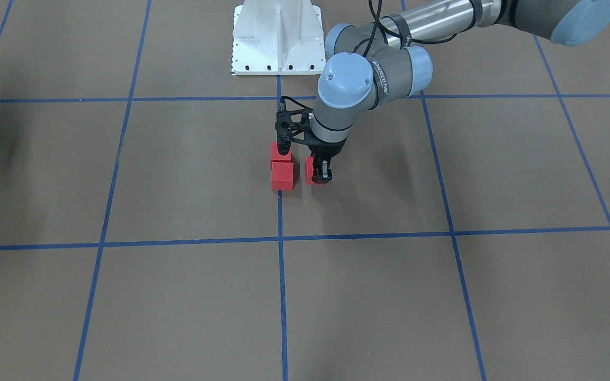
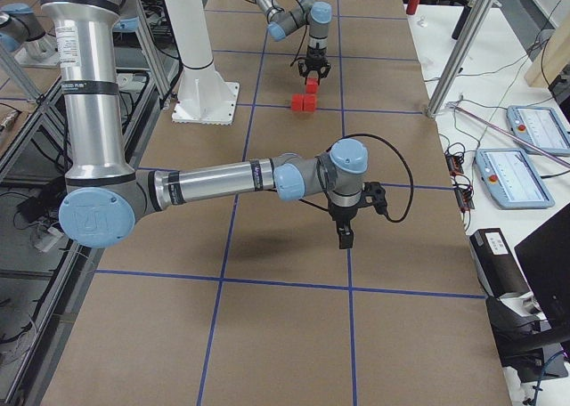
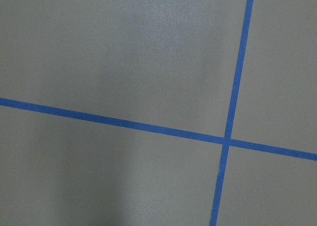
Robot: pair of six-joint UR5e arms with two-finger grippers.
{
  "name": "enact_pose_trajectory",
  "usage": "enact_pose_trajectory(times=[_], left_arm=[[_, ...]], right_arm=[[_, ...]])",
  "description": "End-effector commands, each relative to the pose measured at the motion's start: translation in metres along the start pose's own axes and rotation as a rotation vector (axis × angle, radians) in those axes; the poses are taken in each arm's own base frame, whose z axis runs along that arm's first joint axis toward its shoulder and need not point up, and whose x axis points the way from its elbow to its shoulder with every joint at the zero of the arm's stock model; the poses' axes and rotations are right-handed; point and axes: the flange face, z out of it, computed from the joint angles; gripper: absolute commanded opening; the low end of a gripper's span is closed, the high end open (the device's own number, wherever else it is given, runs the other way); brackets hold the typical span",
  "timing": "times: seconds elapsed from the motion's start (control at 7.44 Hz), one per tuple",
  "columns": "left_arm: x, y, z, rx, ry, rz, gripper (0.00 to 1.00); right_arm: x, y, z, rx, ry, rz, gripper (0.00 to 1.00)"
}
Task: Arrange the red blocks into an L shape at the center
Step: 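Lower the cube beside the farther center cube, on the left-arm side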
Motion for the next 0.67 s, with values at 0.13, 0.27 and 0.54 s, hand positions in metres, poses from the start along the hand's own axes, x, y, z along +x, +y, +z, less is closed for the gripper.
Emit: enact_pose_trajectory(times=[0.13, 0.27, 0.54], left_arm=[[0.004, -0.013, 0.007, -0.002, 0.011, 0.002, 0.28], [0.004, -0.022, 0.013, -0.007, 0.018, -0.022, 0.29], [0.001, -0.029, 0.016, -0.013, 0.022, -0.024, 0.29]], right_arm=[[0.0, 0.0, 0.0, -0.001, 0.0, 0.002, 0.99], [0.0, 0.0, 0.0, 0.0, 0.0, 0.001, 0.99], [0.0, 0.0, 0.0, -0.002, 0.0, 0.001, 0.99]])
